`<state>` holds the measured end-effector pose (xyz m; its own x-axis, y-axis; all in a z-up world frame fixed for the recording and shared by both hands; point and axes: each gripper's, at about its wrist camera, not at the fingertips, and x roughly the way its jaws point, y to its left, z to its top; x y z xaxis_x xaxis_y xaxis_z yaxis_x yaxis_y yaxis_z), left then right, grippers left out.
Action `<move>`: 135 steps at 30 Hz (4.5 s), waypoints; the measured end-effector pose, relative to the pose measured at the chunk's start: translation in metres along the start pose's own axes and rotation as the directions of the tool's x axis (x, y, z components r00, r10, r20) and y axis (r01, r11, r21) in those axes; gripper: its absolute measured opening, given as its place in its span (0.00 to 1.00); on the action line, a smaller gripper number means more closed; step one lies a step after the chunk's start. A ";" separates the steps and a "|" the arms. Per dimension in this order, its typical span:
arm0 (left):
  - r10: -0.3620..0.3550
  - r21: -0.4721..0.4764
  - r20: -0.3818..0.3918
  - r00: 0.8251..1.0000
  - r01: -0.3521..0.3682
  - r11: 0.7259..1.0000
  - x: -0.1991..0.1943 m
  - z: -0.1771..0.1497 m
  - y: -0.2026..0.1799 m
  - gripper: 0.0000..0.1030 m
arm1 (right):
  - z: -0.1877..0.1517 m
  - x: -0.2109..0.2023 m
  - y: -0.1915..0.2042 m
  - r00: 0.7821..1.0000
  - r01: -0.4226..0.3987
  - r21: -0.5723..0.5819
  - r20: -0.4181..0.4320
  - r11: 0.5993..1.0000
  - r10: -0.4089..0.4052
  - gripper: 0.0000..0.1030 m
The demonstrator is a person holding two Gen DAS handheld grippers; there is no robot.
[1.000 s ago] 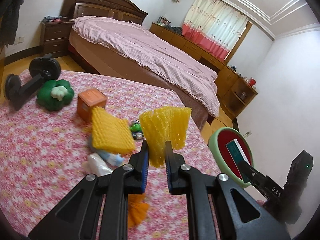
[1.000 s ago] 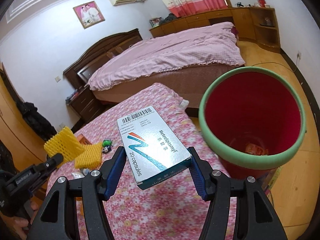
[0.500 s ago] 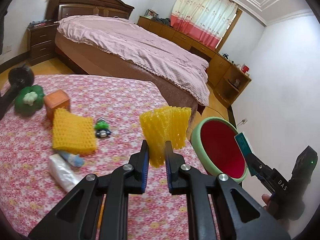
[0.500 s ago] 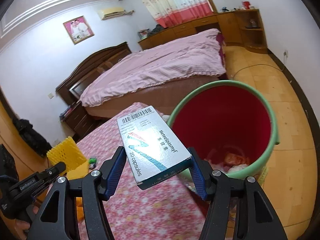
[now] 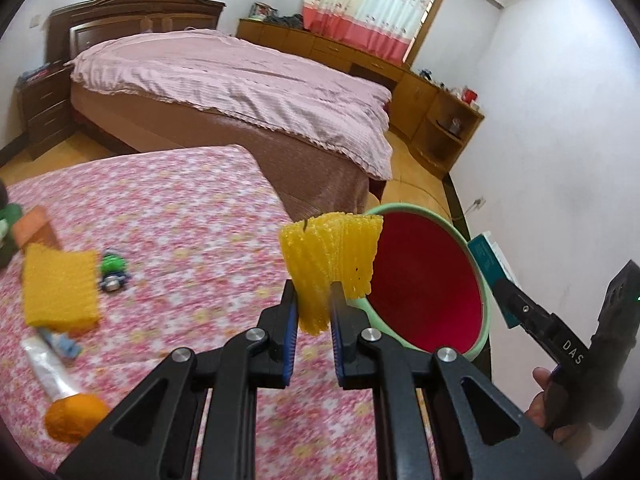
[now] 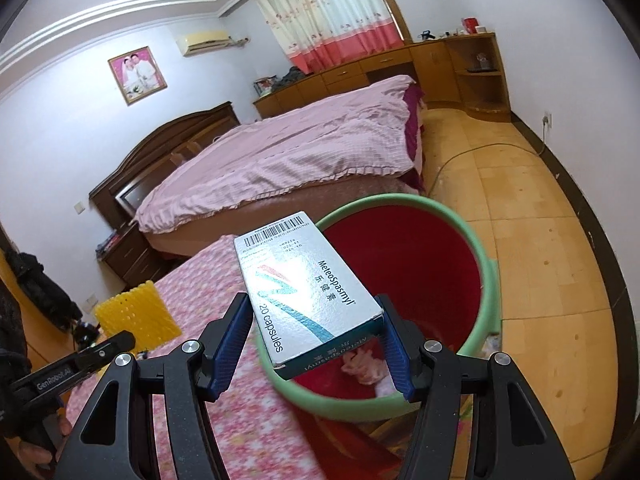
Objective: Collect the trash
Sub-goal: 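Carry the sleeve and medicine box over the red bucket and open both grippers, then move both open grippers back over the items on the bed, then grasp the white plastic bag with the left gripper while the right grasps the orange cloth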
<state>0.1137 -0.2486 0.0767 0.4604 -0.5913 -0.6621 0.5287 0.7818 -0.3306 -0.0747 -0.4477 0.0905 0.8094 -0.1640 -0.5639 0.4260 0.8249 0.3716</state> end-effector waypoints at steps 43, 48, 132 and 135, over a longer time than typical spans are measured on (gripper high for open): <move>-0.045 0.070 -0.128 0.991 0.054 0.996 0.086 -0.012 -0.053 0.37 | -0.001 0.045 -0.075 0.999 0.037 0.122 -0.022 0.992 -0.035 0.63; -0.030 0.066 -0.137 0.990 0.039 0.997 0.075 -0.017 -0.046 0.37 | -0.006 0.033 -0.074 1.000 0.022 0.143 -0.004 0.989 -0.022 0.63; 0.360 -0.323 0.045 0.932 -0.327 0.888 -0.118 -0.072 0.206 0.42 | -0.084 0.010 0.123 0.950 -0.194 -0.117 -0.271 0.974 0.157 0.63; 0.385 -0.322 0.043 0.922 -0.351 0.879 -0.131 -0.077 0.211 0.42 | -0.088 0.013 0.142 0.939 -0.228 -0.146 -0.294 0.963 0.178 0.63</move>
<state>0.1100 0.0091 0.0418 0.6587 -0.2532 -0.7085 0.0730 0.9587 -0.2747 -0.0390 -0.2851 0.0708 0.7171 0.1515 -0.6803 0.1665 0.9106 0.3783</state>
